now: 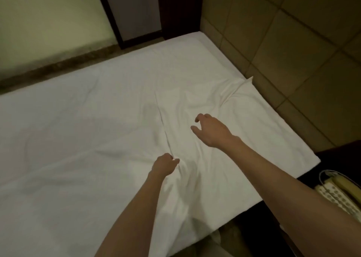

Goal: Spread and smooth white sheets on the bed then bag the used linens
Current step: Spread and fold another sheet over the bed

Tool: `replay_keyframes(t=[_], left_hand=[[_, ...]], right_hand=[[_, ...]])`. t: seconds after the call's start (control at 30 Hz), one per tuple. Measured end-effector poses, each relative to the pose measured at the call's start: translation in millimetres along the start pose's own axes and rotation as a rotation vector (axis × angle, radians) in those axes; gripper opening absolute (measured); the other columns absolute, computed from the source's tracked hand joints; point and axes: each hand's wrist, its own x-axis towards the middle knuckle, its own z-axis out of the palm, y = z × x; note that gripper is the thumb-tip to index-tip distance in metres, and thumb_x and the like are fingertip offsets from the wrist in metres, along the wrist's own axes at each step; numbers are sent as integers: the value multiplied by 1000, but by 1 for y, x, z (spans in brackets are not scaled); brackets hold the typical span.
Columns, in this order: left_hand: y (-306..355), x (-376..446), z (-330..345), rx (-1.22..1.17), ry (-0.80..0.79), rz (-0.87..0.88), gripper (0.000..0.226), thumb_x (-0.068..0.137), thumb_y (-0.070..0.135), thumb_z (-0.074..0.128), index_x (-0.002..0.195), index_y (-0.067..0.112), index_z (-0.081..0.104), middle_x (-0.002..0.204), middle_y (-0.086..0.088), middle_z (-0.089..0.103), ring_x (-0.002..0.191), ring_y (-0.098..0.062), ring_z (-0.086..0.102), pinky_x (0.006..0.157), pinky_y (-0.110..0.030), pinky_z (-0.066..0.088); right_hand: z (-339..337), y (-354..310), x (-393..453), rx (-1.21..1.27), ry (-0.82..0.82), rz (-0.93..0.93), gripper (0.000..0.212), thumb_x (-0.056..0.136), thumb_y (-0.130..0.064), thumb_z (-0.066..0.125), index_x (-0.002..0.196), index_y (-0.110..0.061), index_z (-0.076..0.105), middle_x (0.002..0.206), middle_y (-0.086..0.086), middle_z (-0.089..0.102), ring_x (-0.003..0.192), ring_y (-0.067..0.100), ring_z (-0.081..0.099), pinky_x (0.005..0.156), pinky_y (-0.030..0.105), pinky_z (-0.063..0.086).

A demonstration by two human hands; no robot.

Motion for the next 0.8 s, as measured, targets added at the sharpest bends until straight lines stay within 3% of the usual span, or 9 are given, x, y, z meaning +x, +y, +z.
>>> replay_keyframes(t=[0.2,0.3,0.37,0.47,0.53,0.6,0.67,0.73,0.8], left_hand=[[-11,106,46,-473,79,-233,55,92,38,60,129,-3,53,129,-25,58,121,-39,54,101,-49,43],[-16,163,59,-629,159,-264,62,89,33,67,135,-2,45,131,-21,57,120,-35,56,102,-50,42],[-14,191,68,-690,205,-257,62,86,32,72,133,3,44,125,-15,62,113,-29,61,98,-49,46],[-6,212,76,-816,233,-227,43,85,27,73,115,5,52,106,-11,69,96,-29,67,78,-46,55],[6,212,73,-870,285,-119,47,83,19,74,123,3,54,113,-11,67,102,-30,66,83,-42,56],[24,208,71,-868,306,56,52,82,9,71,130,8,53,115,-6,66,99,-22,66,82,-29,57],[53,194,73,-807,260,199,44,82,5,66,125,10,56,110,-3,67,95,-18,66,79,-25,56],[84,179,84,-658,189,395,35,81,13,61,116,10,60,106,-2,68,96,-17,66,85,-31,54],[111,164,105,-491,103,548,31,82,16,52,109,6,60,98,0,66,87,-13,64,80,-24,52]], right_hand=[[93,66,57,63,-160,29,46,101,-41,39,137,-12,41,134,10,47,119,27,49,97,39,41],[139,92,77,85,-200,67,46,101,-41,38,137,-13,41,134,8,46,120,27,49,97,39,42],[160,109,86,114,-190,98,45,101,-40,39,136,-12,43,133,8,47,118,27,49,96,41,42],[181,130,95,173,-181,140,43,100,-39,40,134,-12,44,132,9,48,117,28,51,97,43,42],[187,140,100,235,-154,163,44,100,-39,42,133,-11,44,132,9,48,117,28,51,97,43,42],[185,146,105,333,-82,189,44,99,-41,44,133,-12,46,133,9,49,117,26,52,97,39,43],[175,149,111,468,26,228,46,97,-43,48,132,-13,48,133,7,51,117,24,54,97,36,43],[158,152,117,614,170,259,49,94,-44,54,130,-13,50,132,6,55,119,23,54,99,36,42],[138,160,122,755,304,297,54,89,-46,61,131,-14,50,131,5,57,118,22,55,100,36,44]])
